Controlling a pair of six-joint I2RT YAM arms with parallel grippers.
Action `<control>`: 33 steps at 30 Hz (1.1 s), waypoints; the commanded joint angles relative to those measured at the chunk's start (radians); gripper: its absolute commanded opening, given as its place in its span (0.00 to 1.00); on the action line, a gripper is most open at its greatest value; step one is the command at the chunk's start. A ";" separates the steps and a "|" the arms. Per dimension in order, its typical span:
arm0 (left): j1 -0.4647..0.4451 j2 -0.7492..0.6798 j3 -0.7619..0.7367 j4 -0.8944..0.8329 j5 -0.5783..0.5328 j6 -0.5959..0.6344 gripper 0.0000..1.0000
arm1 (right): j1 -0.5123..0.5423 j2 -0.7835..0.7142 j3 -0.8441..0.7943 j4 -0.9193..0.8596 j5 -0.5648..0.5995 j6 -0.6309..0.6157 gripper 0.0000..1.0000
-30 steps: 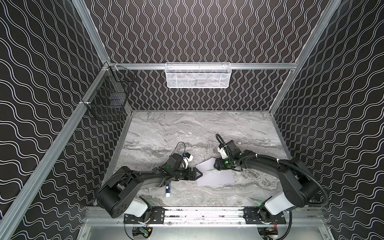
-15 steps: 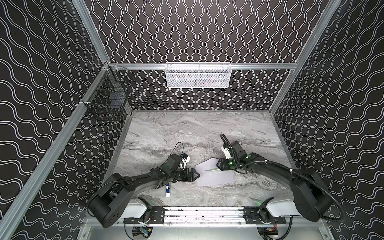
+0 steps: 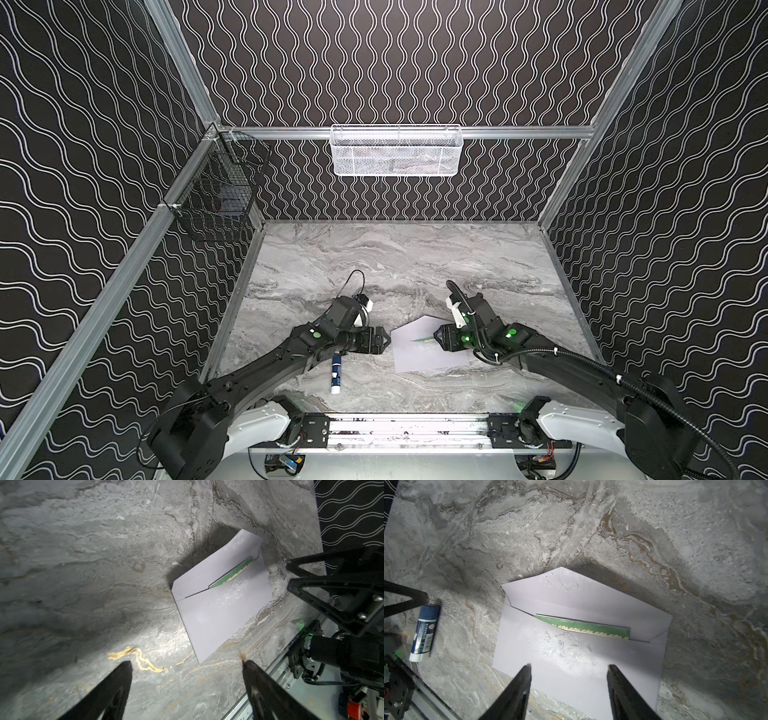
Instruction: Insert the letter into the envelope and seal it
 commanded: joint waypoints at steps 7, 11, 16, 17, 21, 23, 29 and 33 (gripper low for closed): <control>-0.004 -0.068 0.080 -0.397 -0.235 -0.082 0.87 | 0.037 -0.052 -0.030 0.051 0.052 0.017 0.64; -0.005 -0.076 0.066 -0.458 -0.289 -0.165 0.86 | 0.050 -0.046 -0.044 0.083 0.037 0.019 0.67; -0.012 -0.097 -0.014 -0.434 -0.298 -0.264 0.80 | 0.051 0.002 -0.032 0.086 0.022 0.012 0.74; -0.012 -0.103 -0.025 -0.440 -0.303 -0.278 0.79 | 0.051 0.006 -0.032 0.087 0.022 0.012 0.78; -0.028 -0.149 -0.068 -0.459 -0.303 -0.326 0.73 | 0.051 0.023 -0.040 0.101 0.018 0.015 0.86; -0.035 -0.162 -0.090 -0.440 -0.285 -0.338 0.70 | 0.051 0.035 -0.036 0.101 0.016 0.015 0.87; -0.052 -0.116 -0.163 -0.377 -0.232 -0.367 0.57 | 0.052 0.050 -0.017 0.091 0.023 0.011 0.89; -0.053 -0.116 -0.187 -0.353 -0.229 -0.361 0.52 | 0.051 0.048 -0.017 0.093 0.021 0.013 0.90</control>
